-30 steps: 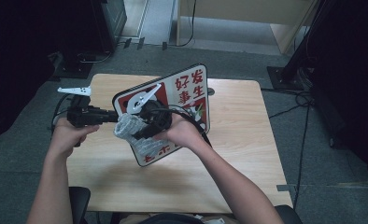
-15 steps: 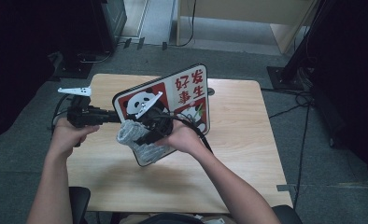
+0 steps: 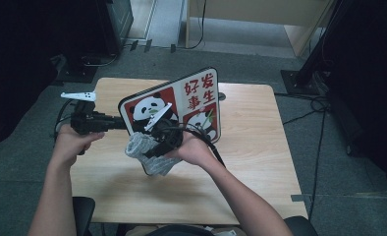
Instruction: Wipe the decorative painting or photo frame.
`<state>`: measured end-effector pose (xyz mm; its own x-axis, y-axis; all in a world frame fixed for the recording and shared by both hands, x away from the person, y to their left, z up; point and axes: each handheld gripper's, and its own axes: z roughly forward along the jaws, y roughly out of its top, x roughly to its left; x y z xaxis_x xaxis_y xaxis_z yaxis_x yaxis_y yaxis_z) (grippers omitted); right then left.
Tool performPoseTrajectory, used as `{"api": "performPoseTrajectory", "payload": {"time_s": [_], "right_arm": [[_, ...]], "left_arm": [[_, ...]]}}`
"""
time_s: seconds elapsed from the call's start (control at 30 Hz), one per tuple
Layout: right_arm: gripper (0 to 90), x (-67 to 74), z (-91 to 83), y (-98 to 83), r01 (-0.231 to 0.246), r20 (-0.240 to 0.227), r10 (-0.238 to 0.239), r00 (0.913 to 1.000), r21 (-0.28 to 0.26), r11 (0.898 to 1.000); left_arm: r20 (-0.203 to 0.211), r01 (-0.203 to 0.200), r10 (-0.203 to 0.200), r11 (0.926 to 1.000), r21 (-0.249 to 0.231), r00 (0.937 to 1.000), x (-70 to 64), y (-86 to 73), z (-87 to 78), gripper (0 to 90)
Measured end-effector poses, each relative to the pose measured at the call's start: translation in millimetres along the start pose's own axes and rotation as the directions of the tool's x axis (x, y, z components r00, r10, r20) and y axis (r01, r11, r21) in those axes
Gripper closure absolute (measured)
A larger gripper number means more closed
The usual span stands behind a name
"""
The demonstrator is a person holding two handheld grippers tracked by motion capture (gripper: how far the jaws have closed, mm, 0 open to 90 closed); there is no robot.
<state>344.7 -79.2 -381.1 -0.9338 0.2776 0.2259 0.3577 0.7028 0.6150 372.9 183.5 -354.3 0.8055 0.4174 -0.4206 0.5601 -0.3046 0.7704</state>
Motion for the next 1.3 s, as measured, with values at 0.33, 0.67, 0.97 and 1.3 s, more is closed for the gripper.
{"api": "performPoseTrajectory", "payload": {"time_s": [0.33,0.67,0.97,1.3], "right_arm": [[66.4,-0.7,11.1,-12.9,0.004,-0.008,-0.004,1.0,0.005,1.0],[66.4,-1.7,20.9,-23.9,-0.005,-0.025,0.005,0.9997,0.008,1.0],[66.4,-1.6,32.0,-34.5,0.0,-0.033,0.001,0.9995,0.031,1.0],[66.4,-1.8,45.9,-47.8,0.004,-0.043,-0.002,0.9991,0.043,0.999]], "left_arm": [[-0.004,-0.006,0.006,1.0,-0.006,1.0,-0.4,-0.4,0.2,71.6],[0.0,-0.006,0.006,1.0,-0.006,1.0,0.3,-0.6,0.1,71.1],[0.001,-0.003,0.003,0.9999,-0.011,1.0,1.1,-1.0,0.2,69.7],[-0.002,-0.009,0.009,0.9998,-0.018,1.0,1.6,-1.7,0.3,67.9]]}}
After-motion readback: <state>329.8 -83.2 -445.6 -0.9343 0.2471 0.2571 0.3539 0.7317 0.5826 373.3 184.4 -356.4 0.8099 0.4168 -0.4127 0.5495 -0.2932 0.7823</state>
